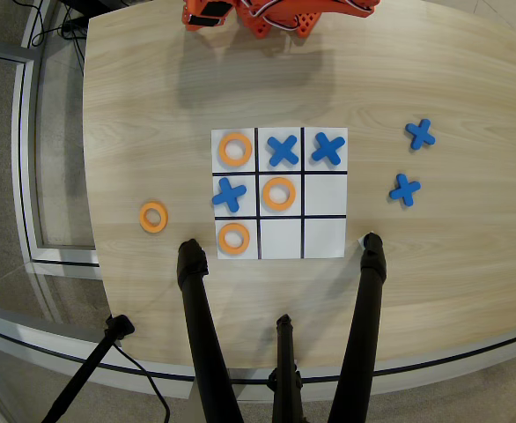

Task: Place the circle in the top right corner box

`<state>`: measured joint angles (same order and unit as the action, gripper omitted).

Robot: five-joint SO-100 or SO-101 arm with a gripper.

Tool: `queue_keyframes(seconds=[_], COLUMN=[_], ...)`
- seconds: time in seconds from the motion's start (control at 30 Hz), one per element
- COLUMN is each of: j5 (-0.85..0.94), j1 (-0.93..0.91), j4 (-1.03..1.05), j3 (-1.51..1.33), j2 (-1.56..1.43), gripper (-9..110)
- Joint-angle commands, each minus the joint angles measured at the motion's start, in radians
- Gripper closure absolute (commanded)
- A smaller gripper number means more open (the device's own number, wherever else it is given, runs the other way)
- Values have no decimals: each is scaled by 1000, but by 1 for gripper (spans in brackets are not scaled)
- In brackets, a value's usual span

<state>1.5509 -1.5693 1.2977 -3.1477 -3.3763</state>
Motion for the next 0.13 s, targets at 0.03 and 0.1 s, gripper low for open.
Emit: queue_keyframes(seconds=[0.03, 0.1], j5=[-6, -6], j1=[6, 6], j4=[0, 0], j3=[-57, -57], j2=[-17, -17], gripper=[99, 99])
